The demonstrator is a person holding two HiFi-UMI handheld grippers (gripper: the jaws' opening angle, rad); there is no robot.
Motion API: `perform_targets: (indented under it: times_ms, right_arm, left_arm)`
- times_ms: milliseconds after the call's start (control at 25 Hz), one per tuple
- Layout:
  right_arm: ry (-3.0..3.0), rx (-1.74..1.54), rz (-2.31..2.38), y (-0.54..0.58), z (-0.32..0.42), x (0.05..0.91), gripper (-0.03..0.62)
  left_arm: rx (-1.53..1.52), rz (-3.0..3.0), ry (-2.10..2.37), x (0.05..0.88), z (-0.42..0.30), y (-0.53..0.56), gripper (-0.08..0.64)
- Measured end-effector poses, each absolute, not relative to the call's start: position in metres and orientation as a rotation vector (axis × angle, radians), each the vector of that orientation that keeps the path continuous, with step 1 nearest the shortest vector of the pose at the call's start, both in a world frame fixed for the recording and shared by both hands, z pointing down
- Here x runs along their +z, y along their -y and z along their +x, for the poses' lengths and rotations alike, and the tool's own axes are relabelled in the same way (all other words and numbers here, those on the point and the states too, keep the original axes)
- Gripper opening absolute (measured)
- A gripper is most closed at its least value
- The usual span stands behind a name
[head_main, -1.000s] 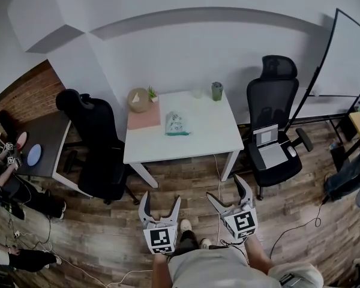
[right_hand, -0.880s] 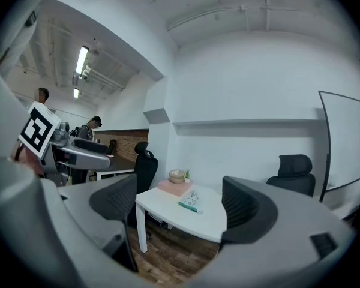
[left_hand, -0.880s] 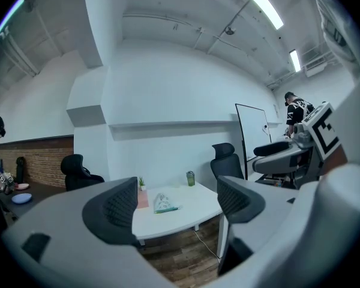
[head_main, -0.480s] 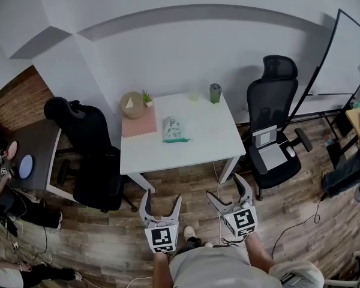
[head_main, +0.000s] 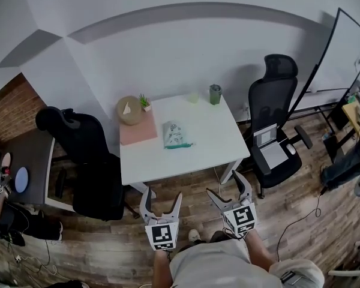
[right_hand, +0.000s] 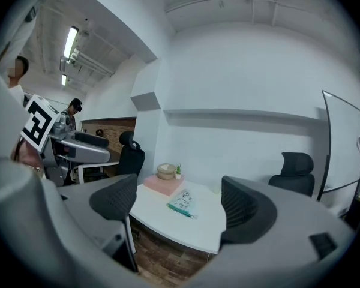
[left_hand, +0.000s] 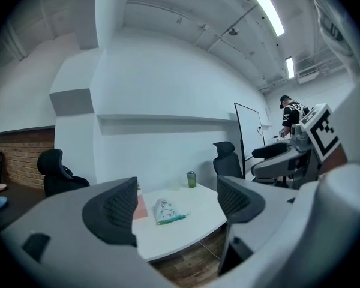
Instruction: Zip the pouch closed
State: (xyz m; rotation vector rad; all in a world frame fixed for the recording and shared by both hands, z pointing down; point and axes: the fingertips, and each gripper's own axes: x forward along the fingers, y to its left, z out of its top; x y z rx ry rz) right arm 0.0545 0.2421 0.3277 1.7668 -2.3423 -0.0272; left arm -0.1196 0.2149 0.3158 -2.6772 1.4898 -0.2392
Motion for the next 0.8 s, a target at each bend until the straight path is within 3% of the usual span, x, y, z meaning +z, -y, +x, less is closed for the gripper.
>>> perform_targets:
  times_ms: [800]
  right_arm:
    - [2.315,0.015,1.766,-0.135,0.060,0.346,0.436]
  left_arm:
    - [-0.268,-2.717,-1.472,0.335,-0.110,-0.109,0.400]
